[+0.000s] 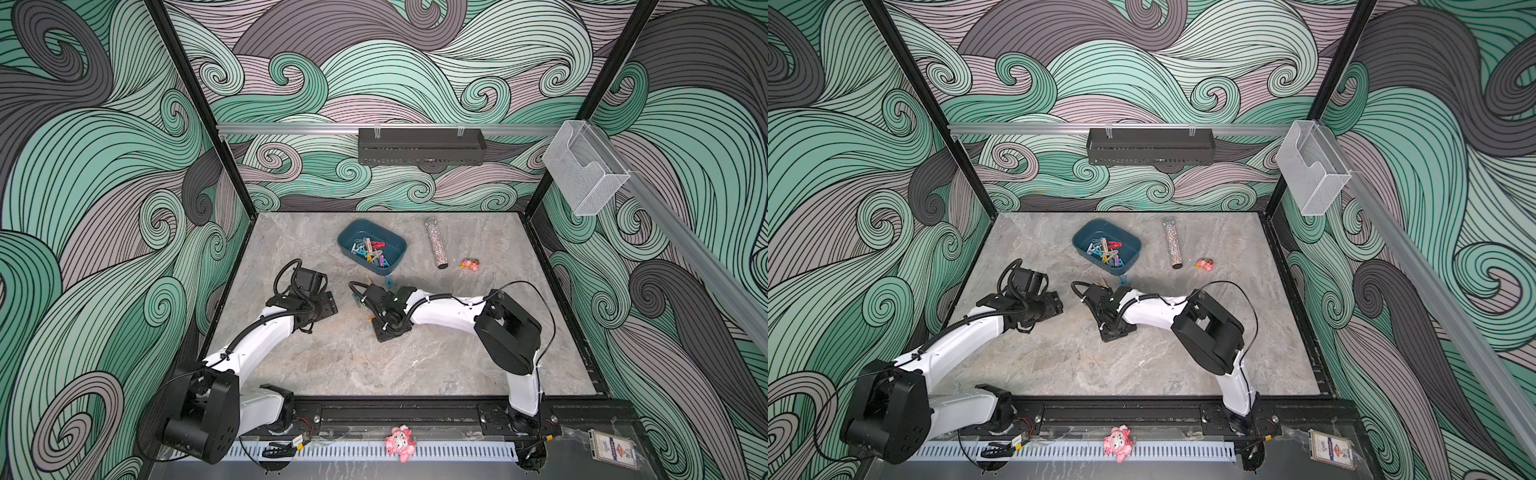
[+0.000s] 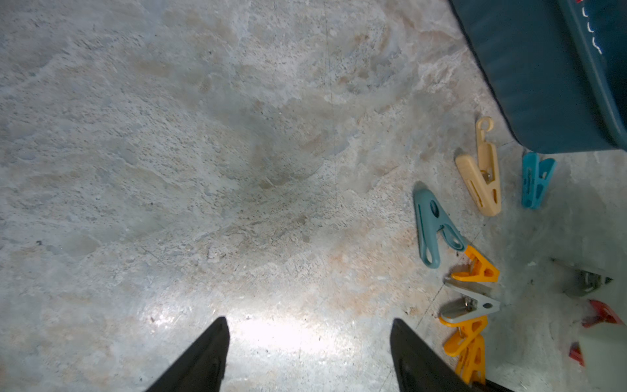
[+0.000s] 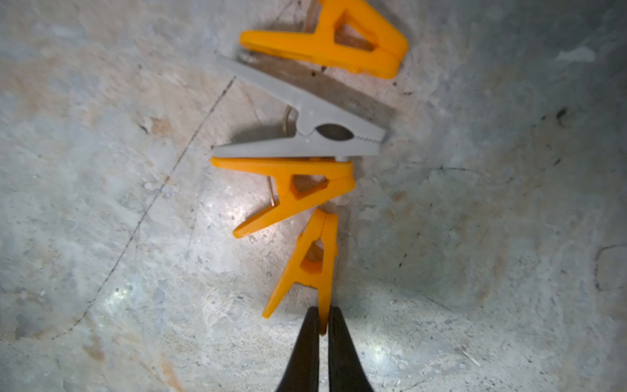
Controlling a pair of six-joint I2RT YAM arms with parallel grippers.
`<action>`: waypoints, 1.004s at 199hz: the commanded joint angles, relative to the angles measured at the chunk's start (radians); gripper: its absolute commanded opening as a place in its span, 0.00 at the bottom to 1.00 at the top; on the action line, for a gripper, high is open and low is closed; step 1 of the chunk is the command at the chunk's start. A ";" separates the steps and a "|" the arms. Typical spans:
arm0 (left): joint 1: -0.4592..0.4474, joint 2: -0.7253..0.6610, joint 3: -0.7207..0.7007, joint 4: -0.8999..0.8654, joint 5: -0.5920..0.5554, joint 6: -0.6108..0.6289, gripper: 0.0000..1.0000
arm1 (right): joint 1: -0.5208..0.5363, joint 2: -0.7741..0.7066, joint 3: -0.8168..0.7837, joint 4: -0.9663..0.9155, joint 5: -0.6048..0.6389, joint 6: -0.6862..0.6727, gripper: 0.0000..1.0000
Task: Put the clothespins into the storage box
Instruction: Pick up the clothespin from the center of the board, then place the clothespin in the storage box.
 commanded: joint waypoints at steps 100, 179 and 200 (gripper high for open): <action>-0.080 -0.117 -0.076 0.193 0.056 -0.047 0.77 | -0.130 -0.158 0.067 -0.044 0.040 -0.014 0.06; -0.250 0.010 -0.039 0.273 0.043 -0.005 0.76 | -0.315 0.070 0.418 0.001 0.082 -0.078 0.06; -0.271 0.050 -0.014 0.272 0.044 0.008 0.76 | -0.337 0.153 0.536 -0.035 0.092 -0.101 0.06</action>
